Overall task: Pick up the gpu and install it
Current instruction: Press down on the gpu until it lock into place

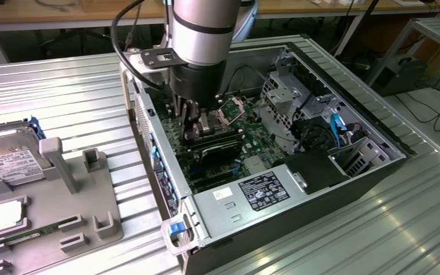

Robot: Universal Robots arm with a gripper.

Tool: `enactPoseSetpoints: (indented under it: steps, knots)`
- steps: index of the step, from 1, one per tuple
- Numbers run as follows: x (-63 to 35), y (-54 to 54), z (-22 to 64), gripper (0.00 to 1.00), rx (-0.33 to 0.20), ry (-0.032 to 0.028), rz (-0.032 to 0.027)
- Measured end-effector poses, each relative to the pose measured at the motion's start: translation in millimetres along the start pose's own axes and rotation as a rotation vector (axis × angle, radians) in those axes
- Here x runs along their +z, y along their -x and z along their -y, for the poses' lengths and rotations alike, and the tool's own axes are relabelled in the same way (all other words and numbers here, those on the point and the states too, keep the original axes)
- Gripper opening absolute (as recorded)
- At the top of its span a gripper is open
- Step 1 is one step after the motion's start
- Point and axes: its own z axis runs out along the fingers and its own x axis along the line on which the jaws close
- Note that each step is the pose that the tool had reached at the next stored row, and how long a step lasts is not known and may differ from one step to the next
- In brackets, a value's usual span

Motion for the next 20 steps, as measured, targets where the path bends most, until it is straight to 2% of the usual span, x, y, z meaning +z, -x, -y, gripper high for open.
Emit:
enactPoseSetpoints:
  steps: [6,11,17,20]
  knots:
    - [-1.6,-2.0,-6.4,0.11,0.0,0.0,0.0]
    - [-1.3,-9.9,-8.5,0.11,0.0,0.0,0.0]
    - [-0.6,-15.2,-15.4,0.11,-0.001,0.0,-0.0018]
    - [-0.3,-23.2,-15.6,0.11,-0.001,0.0001,-0.0035]
